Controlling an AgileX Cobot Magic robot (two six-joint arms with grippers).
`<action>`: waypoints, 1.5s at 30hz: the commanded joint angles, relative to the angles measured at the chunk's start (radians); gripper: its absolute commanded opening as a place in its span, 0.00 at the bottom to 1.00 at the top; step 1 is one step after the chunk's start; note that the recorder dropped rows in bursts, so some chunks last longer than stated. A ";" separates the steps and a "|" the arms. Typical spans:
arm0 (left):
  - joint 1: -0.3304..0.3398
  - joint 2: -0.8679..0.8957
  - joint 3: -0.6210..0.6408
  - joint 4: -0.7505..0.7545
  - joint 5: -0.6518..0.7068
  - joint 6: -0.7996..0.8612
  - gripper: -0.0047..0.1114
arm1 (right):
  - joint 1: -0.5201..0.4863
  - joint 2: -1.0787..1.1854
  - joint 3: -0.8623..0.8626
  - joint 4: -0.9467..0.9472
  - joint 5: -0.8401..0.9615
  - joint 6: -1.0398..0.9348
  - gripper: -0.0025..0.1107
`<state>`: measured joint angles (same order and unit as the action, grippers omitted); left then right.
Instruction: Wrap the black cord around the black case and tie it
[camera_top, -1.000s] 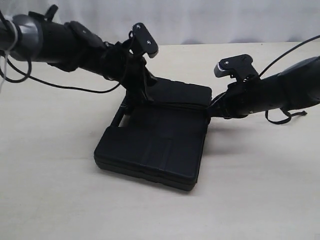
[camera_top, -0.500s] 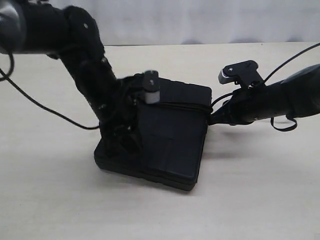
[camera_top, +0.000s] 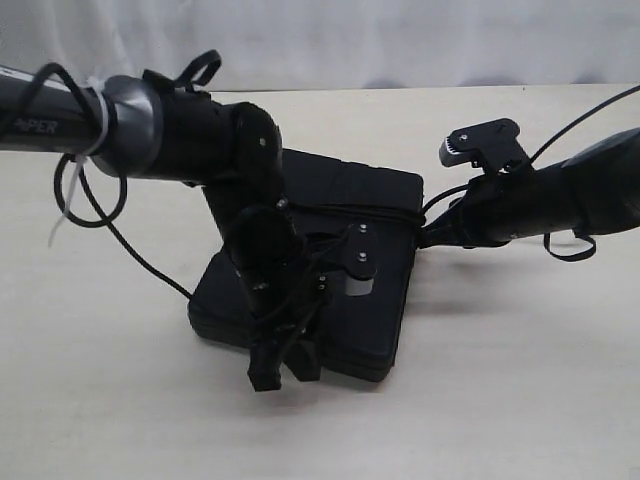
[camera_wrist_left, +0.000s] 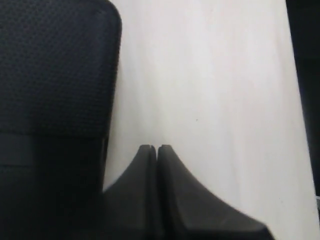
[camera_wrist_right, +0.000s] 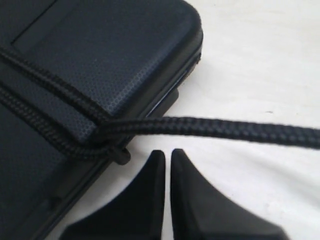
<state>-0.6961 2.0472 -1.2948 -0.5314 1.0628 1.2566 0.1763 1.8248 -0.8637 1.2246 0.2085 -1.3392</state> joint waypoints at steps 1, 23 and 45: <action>-0.008 0.041 0.000 0.004 -0.176 0.004 0.04 | 0.000 -0.009 0.003 -0.009 -0.020 0.002 0.06; 0.089 -0.161 0.012 0.460 -0.589 -0.672 0.04 | 0.000 -0.007 0.003 -0.004 -0.088 0.055 0.06; 0.183 0.018 0.078 0.386 -0.851 -0.771 0.04 | 0.025 0.159 -0.162 0.024 0.005 0.076 0.06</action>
<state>-0.4718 2.0651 -1.2230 -0.1328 0.2002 0.4766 0.1802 1.9637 -1.0156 1.2490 0.2001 -1.2638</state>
